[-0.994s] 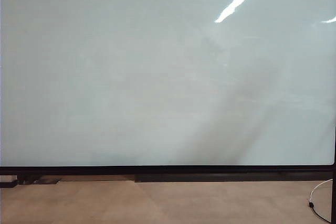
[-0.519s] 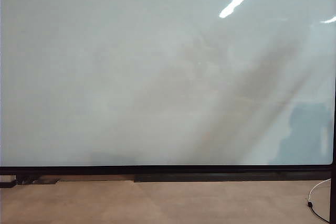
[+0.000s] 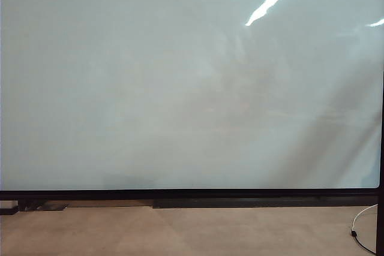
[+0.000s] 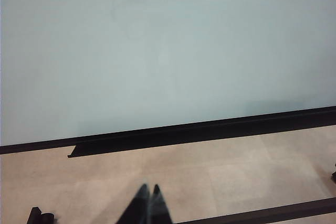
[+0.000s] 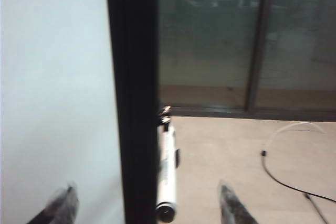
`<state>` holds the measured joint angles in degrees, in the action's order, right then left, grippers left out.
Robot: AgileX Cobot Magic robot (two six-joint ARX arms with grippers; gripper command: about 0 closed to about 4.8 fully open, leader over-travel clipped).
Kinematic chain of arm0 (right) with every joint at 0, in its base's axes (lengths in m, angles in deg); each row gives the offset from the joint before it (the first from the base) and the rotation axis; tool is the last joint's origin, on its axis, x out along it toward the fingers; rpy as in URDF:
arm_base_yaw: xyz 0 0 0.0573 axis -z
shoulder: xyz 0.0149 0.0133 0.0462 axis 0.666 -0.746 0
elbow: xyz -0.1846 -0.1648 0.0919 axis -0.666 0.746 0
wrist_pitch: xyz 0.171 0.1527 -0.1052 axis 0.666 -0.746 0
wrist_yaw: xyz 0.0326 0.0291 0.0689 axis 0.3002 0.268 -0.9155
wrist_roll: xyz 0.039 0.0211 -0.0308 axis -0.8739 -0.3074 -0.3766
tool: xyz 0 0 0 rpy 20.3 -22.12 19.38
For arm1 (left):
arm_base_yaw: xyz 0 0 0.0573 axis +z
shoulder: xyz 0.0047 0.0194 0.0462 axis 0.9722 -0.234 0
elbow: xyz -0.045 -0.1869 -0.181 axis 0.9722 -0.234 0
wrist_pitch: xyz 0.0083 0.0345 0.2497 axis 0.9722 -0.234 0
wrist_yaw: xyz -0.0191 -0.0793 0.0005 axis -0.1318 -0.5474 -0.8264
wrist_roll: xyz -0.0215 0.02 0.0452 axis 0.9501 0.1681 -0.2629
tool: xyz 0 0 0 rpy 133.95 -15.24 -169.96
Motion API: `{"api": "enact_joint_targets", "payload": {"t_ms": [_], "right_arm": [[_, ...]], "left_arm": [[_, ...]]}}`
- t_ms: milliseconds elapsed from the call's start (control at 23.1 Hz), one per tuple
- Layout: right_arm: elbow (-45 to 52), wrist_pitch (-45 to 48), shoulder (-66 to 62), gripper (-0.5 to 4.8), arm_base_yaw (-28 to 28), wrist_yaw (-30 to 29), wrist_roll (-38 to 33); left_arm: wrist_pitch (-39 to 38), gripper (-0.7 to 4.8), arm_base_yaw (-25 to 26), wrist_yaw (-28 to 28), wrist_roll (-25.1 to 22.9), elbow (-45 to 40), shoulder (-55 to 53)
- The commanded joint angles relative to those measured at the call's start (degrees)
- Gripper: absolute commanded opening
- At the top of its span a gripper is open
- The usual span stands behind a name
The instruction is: Pick up the pen on the shelf to the right of the whiteboard and draw a triangle.
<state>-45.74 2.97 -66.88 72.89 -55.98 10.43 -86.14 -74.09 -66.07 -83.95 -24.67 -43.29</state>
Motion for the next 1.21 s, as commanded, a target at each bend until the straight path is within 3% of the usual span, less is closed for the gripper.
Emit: {"api": "enact_joint_targets", "payload": {"t_ms": [43,216,692,1211], "right_arm": [[-0.37,7.74,-7.43,3.43,-0.50,-1.07,-0.70],[-1.77,15.45,-16.48,3.43,-1.68,0.87,-1.09],[-13.92,15.74,-28.17,3.42,-5.62,0.63,-1.92],[-19.02,15.74,-32.89,3.35,-5.92,0.68,-1.90]], "left_arm": [[0.44,-0.05,-0.02,-0.15,-0.04,0.20,0.00],[0.44,-0.05,-0.02,-0.15,-0.04,0.20,0.00],[0.44,-0.05,-0.02,-0.17,-0.04,0.20,0.00],[0.46,-0.05,-0.02,-0.17,-0.04,0.20,0.00]]}}
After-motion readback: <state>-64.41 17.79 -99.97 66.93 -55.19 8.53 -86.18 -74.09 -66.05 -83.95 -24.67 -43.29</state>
